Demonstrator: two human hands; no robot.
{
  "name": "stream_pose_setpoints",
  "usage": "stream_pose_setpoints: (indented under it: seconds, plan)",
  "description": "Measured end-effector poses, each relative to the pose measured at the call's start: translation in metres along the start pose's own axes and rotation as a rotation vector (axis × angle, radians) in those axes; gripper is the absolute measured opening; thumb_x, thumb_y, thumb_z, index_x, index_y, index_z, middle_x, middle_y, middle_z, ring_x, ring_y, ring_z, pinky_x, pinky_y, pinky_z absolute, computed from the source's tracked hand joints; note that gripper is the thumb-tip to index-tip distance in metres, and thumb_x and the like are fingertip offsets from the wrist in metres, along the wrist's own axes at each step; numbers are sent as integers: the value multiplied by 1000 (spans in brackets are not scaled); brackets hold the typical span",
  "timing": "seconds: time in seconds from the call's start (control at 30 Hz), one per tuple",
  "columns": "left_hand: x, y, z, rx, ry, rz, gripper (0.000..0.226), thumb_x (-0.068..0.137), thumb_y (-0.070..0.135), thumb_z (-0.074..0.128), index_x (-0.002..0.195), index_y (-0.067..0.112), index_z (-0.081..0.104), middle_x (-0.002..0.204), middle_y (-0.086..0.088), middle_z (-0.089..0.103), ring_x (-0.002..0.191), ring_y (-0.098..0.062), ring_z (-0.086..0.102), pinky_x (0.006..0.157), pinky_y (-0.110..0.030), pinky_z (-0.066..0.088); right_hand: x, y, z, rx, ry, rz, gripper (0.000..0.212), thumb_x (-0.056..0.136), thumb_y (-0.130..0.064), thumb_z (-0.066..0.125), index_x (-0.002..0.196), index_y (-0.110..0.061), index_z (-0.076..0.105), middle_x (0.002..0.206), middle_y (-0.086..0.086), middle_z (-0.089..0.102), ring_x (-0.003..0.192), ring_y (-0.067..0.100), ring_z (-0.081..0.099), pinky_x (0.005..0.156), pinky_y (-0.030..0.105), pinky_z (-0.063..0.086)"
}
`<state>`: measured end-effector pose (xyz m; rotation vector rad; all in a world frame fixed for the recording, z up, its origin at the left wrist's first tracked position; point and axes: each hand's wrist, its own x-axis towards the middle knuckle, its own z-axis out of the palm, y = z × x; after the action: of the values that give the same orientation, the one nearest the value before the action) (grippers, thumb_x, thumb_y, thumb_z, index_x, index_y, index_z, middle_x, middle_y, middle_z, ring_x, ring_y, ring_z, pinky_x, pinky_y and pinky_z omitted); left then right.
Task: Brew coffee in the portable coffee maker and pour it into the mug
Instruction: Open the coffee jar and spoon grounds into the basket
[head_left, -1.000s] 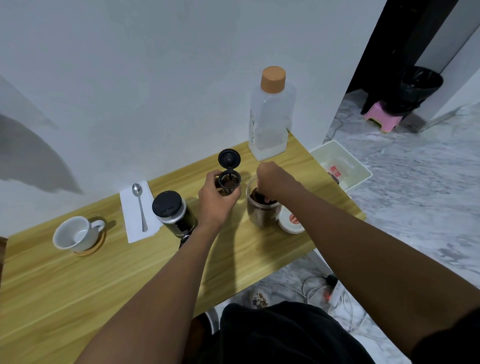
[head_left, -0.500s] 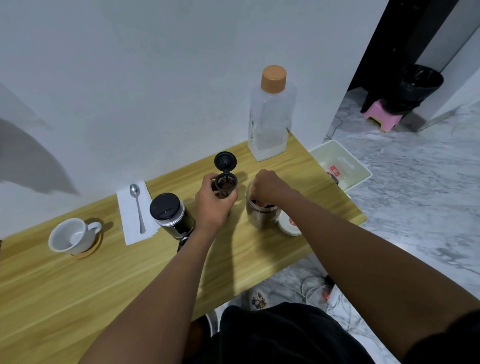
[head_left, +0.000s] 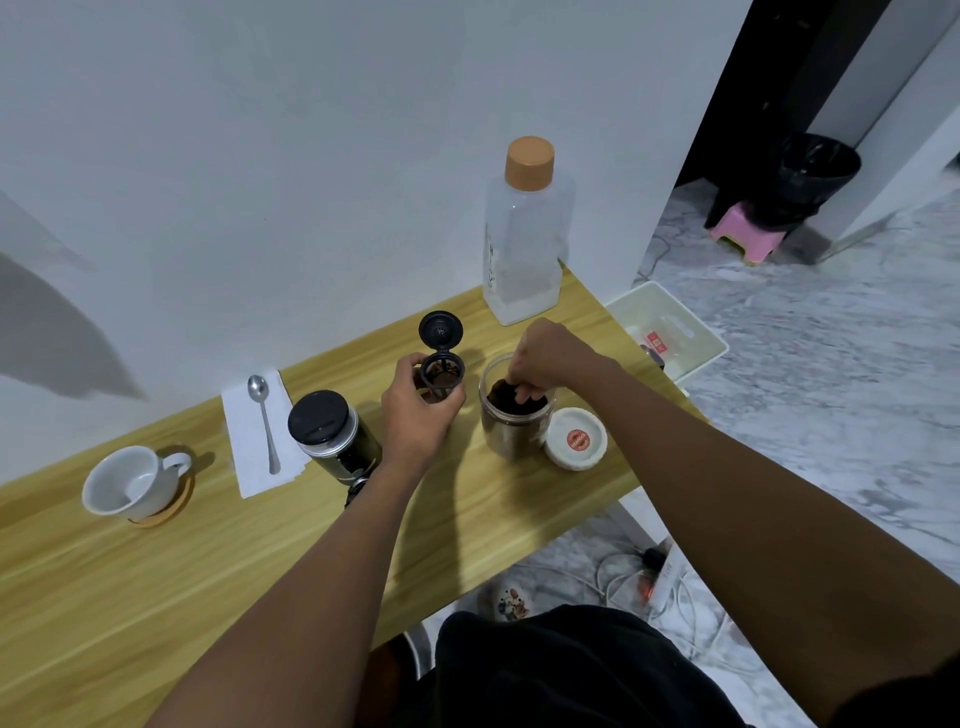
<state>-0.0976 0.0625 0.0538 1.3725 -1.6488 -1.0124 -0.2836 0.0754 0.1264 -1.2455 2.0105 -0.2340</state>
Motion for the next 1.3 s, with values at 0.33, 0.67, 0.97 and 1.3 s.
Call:
stream_pose_setpoints:
  seconds: [0.33, 0.67, 0.97, 1.3]
  plan:
    - [-5, 5, 4, -3, -24, 0, 45, 78, 12, 83, 110, 26, 54, 91, 26, 61, 82, 25, 57, 71, 4, 40, -16, 9, -2, -148, 136, -125, 12, 92, 0, 61, 102, 6, 64, 94, 21, 70, 82, 31, 72, 79, 46, 59]
    - [-9, 3, 4, 8, -26, 15, 44, 78, 13, 83, 112, 22, 56, 91, 25, 62, 83, 25, 57, 72, 3, 41, -14, 21, -3, 68, 131, -93, 18, 93, -10, 60, 97, 4, 71, 86, 16, 74, 65, 21, 65, 69, 31, 57]
    - [-11, 2, 5, 20, -38, 43, 44, 79, 13, 84, 114, 18, 58, 92, 24, 62, 84, 25, 57, 72, 2, 41, -15, 39, -9, 308, 101, -87, 12, 87, -6, 69, 91, 5, 74, 74, 13, 73, 66, 22, 68, 77, 39, 59]
    - [-13, 6, 6, 24, -64, 59, 45, 79, 12, 84, 114, 16, 57, 92, 20, 62, 85, 26, 56, 72, 1, 42, -29, 41, -17, 462, 127, -213, 14, 85, -8, 73, 89, 6, 73, 75, 16, 74, 60, 12, 68, 58, 22, 57]
